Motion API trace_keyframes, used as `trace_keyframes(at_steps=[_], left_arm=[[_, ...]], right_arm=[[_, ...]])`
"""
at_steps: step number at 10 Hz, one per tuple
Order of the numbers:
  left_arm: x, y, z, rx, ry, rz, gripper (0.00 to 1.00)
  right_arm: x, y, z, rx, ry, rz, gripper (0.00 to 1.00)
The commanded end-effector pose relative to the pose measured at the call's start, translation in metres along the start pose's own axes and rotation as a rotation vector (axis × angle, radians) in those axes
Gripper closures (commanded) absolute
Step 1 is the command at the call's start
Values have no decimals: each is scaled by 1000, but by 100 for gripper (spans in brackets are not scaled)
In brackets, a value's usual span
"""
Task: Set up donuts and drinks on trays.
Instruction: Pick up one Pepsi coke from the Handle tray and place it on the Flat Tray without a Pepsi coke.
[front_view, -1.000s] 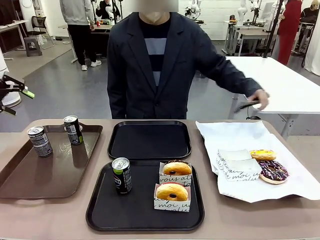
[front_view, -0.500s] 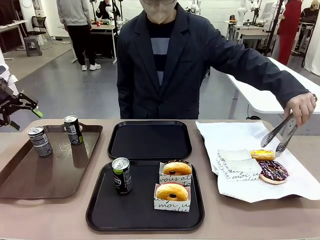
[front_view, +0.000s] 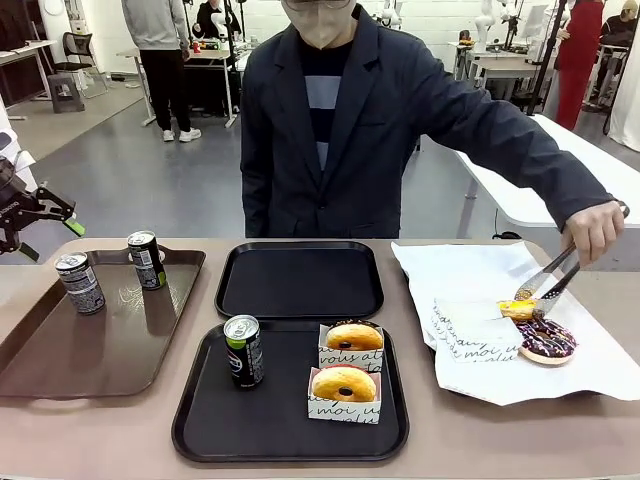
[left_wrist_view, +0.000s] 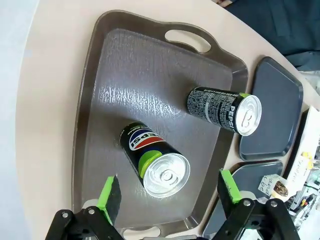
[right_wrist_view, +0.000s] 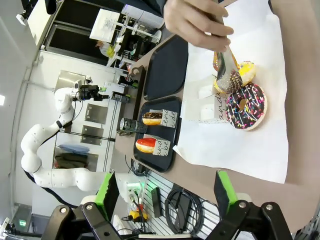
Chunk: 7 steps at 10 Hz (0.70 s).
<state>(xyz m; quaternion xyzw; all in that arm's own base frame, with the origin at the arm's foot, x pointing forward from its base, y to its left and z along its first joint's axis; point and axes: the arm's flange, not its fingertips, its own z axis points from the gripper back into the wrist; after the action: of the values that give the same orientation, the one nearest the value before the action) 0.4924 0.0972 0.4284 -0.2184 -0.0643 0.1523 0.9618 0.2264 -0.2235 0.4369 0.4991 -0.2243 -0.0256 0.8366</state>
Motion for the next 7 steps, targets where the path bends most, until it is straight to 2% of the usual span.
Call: trace_keyframes(at_steps=[1, 3, 7], left_arm=[[-8, -8, -8, 102, -13, -33, 0], [-19, -23, -26, 287, -73, -82, 0], [0, -49, -47, 380, -70, -85, 0]], right_arm=[[2, -1, 0, 23, -17, 17, 0], [2, -1, 0, 23, -17, 17, 0], [2, -1, 0, 23, -17, 17, 0]])
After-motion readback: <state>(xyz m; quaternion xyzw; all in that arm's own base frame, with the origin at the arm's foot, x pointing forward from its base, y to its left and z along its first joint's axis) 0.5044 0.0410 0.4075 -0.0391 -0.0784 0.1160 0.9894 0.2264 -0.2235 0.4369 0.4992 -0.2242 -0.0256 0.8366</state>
